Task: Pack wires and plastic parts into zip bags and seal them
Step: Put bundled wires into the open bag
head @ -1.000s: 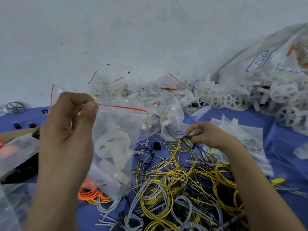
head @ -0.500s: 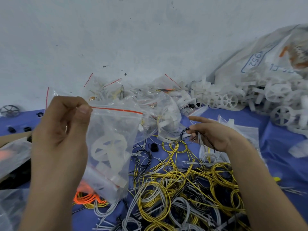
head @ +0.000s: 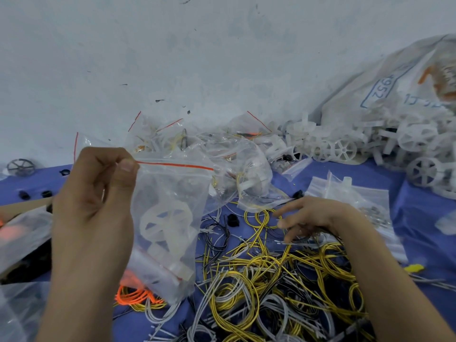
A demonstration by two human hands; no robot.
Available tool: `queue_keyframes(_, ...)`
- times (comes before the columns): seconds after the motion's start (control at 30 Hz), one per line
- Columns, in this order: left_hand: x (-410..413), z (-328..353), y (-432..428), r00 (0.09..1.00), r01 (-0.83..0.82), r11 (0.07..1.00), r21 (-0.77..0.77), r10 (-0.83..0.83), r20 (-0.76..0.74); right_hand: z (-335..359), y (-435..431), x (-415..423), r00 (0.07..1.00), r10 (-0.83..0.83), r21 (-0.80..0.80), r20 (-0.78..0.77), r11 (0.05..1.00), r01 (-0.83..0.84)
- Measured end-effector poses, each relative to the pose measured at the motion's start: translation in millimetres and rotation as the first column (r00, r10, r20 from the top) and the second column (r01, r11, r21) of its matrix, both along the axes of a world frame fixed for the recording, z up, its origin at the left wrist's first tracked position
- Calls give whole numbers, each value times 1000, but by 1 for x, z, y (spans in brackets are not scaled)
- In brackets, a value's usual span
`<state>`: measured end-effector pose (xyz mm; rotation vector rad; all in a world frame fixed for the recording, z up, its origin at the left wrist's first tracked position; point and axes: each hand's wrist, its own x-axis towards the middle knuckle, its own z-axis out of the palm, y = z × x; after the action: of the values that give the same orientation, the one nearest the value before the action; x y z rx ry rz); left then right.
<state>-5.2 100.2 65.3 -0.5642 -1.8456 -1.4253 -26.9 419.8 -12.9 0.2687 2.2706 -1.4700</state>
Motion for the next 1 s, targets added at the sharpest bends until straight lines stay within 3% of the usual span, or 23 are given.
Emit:
queue_keyframes(0.07, -1, 1, 0, 999, 10, 1000, 6, -10, 30, 0, -3, 0, 999, 46, 54, 10, 997, -47)
queue_keyframes(0.13, 2, 2, 1, 1000, 16, 1000, -25, -15, 19, 2, -5, 0, 996, -2, 56, -89, 998, 7)
queue_keyframes(0.2, 7, 1, 3, 1000, 6, 1000, -7, -6, 25, 4, -6, -3, 942, -216, -62, -257, 976, 206)
queue_keyframes(0.27, 14, 0, 7, 999, -17, 1000, 9, 16, 49, 7, -6, -7, 806, -428, -167, -409, 903, 395)
queue_keyframes(0.33, 20, 0, 12, 999, -15, 1000, 17, 15, 46, 5, -15, -14, 718, -409, 55, -564, 849, 526)
queue_keyframes(0.43, 23, 2, 20, 999, -22, 999, -28, 23, 41, -14, -40, -17, 837, -121, 607, -534, 634, 479)
queue_keyframes(0.5, 25, 4, 24, 999, -22, 999, -34, 24, 48, -30, -55, -20, 915, -68, 724, -397, 590, 358)
queue_keyframes(0.6, 26, 6, 27, 997, 19, 1000, -21, -18, 73, -44, -61, -27, 934, -49, 722, -355, 620, 307)
queue_keyframes(0.83, 28, 6, 33, 993, 45, 998, -36, -40, 112, -50, -63, -28, 905, -149, 660, -398, 639, 395)
queue_keyframes(0.9, 29, 6, 32, 993, 31, 993, -110, -19, 113, -47, -62, -27, 883, -196, 578, -427, 691, 433)
queue_keyframes(1.0, 27, 4, 26, 994, -60, 933, -355, 89, 66, -35, -55, -23, 801, -294, 353, -522, 780, 517)
